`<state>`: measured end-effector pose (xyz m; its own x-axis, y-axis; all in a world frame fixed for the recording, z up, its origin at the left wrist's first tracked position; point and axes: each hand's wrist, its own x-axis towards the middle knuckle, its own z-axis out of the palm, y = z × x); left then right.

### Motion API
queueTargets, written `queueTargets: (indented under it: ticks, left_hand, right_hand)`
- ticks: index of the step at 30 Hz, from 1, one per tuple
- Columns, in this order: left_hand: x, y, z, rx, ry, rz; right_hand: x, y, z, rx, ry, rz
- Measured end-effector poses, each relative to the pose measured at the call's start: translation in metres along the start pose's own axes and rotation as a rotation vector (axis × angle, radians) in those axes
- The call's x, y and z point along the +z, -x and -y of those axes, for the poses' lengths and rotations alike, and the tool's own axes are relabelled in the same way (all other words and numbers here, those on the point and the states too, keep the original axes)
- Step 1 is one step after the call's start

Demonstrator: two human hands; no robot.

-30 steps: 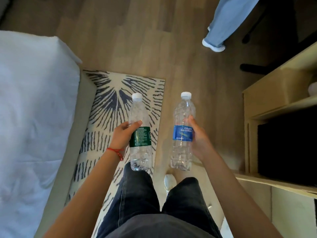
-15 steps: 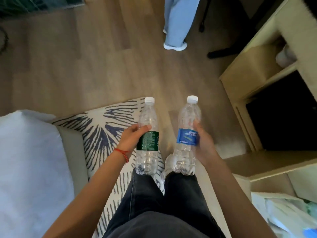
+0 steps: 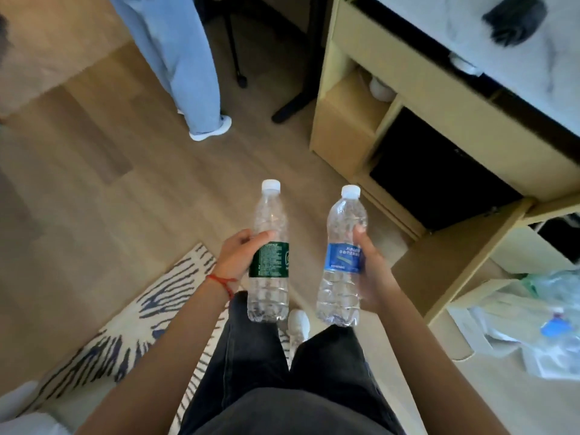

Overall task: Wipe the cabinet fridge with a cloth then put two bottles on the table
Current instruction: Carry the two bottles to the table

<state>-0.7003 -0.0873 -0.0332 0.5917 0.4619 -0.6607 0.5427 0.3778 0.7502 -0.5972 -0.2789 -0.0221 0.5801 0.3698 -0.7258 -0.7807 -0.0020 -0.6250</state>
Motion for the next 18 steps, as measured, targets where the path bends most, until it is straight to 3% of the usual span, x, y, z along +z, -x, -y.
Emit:
queueTargets:
  ticks: [11, 18]
  left_hand:
    - [0.048, -0.106, -0.113, 0.059, -0.314, 0.448]
    - [0.09, -0.138, -0.172, 0.125, -0.4, 0.603]
  right_hand:
    - [0.001, -0.033, 0.052, -0.176, -0.209, -0.315]
    - [-0.001, -0.034, 0.093, -0.303, -0.285, -0.42]
